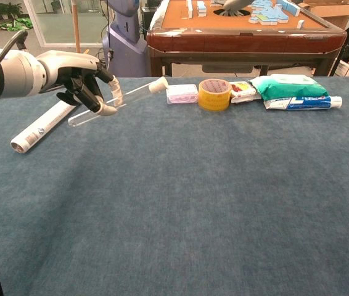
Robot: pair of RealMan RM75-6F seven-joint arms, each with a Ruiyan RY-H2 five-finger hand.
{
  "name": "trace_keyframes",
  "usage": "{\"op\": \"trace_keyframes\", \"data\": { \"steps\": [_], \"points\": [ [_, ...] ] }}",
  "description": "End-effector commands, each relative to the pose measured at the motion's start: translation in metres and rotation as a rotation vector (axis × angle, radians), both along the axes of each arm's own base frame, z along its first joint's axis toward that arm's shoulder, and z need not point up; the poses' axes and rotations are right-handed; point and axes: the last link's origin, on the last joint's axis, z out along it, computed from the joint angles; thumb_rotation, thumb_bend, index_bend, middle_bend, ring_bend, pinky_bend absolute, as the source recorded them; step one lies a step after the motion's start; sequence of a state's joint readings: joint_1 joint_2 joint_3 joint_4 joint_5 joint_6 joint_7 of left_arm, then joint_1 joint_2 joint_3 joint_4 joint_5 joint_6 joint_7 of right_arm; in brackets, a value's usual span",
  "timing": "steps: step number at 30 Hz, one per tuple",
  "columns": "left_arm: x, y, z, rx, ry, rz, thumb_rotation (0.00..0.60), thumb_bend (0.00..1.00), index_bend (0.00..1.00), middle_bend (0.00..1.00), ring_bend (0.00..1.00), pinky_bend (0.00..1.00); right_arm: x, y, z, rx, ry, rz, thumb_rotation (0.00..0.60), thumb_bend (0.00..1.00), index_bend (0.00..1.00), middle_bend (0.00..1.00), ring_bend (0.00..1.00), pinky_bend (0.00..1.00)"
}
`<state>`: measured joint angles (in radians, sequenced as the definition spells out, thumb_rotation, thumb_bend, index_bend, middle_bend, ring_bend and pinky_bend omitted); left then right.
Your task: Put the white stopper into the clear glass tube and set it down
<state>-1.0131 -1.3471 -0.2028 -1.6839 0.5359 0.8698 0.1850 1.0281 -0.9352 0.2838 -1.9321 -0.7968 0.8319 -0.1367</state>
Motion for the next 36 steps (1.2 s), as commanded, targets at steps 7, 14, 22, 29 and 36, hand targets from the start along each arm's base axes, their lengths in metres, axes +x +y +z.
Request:
{"op": "trace_keyframes", "data": {
  "steps": [7,14,22,29,36],
  "points": [
    [-0.026,-0.006,-0.011,0.050,0.134,-0.055,0.600,0.35,0.62,1.00,1.00,1.00,-0.052,0.012,0.048,-0.118,0.069,-0.051,0.600,0.20,0.37,0.86,0.90,0.84],
    [-0.039,-0.009,-0.024,0.091,0.227,-0.086,0.600,0.35,0.63,1.00,1.00,1.00,-0.091,0.025,0.067,-0.160,0.127,-0.109,0.600,0.20,0.37,0.86,0.90,0.84],
    [-0.046,-0.012,-0.045,0.135,0.335,-0.125,0.600,0.35,0.63,1.00,1.00,1.00,-0.109,0.037,0.082,-0.190,0.128,-0.128,0.600,0.20,0.37,0.86,0.90,0.84],
    [-0.052,-0.011,-0.061,0.158,0.394,-0.129,0.600,0.35,0.63,1.00,1.00,1.00,-0.120,0.044,0.090,-0.206,0.122,-0.143,0.600,0.20,0.37,0.86,0.90,0.84],
    [-0.056,-0.012,-0.075,0.164,0.453,-0.108,0.600,0.35,0.63,1.00,1.00,1.00,-0.127,0.049,0.094,-0.211,0.123,-0.150,0.600,0.20,0.37,0.86,0.90,0.84]
  ]
}}
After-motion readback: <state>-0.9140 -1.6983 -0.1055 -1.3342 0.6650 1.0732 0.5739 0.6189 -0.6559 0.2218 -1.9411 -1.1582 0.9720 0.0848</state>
